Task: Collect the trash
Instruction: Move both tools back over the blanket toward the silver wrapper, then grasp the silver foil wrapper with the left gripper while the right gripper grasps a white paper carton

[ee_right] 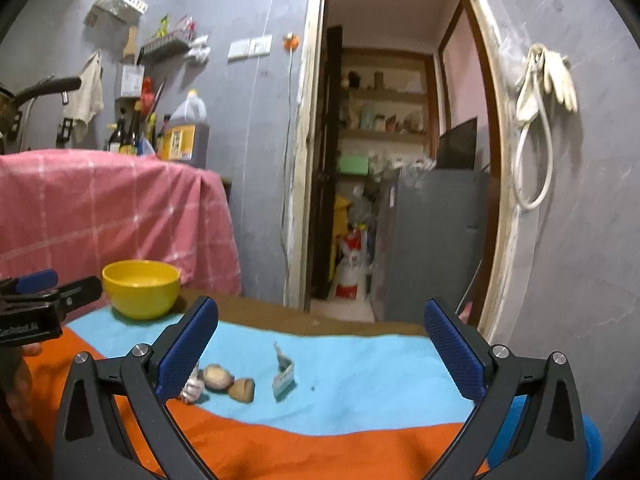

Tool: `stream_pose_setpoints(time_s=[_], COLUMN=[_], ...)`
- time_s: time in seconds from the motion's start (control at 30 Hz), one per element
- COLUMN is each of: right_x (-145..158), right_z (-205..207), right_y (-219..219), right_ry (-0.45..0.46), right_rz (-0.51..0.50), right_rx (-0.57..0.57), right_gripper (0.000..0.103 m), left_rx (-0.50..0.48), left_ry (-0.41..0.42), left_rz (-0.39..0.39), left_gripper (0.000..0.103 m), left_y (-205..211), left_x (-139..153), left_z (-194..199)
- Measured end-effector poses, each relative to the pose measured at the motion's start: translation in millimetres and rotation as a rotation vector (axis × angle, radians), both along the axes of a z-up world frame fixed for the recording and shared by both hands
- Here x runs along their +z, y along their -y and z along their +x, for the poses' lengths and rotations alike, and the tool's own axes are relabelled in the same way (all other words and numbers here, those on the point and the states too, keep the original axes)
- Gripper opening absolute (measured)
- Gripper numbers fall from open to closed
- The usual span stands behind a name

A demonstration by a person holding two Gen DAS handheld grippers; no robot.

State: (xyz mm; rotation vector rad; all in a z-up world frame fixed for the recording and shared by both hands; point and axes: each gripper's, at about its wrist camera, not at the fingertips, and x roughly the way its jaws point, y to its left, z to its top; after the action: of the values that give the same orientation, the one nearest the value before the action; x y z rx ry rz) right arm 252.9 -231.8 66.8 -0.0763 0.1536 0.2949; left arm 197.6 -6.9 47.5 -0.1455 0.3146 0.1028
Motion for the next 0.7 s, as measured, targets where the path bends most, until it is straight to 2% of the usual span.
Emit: stream_pose_setpoints(time_s=[0.33, 0.47, 0.53, 0.7], right_x=[-23.0, -31.5, -36.9, -46.3], right_z=[46.2, 64.2, 73.0, 90.3], right_y=[-0.7, -2.2, -3.3, -7.3], right_ry=[-0.232, -0.337, -0.391, -0.497], right_rz=[0.021, 0.023, 0.020, 0.015], right_rx=[0.032, 0.046, 0.050, 0.069], right_gripper=[0.101, 0.086, 0.083, 0.068], left_rx=[-0.043, -0.101, -0.139, -0.245], left_ry=[-0.184, -0.249, -0.273, -0.368], left_rz=[-0.004, -0.028, -0.041, -0.102], left_gripper=[0.101, 0.098, 0.095, 0.078], left_y=[4.7, 8.1, 11.9, 19.9], left_x=[-17.2, -24.5, -27.6, -38.7], left_z=[32.5, 44.4, 49.2, 67.1])
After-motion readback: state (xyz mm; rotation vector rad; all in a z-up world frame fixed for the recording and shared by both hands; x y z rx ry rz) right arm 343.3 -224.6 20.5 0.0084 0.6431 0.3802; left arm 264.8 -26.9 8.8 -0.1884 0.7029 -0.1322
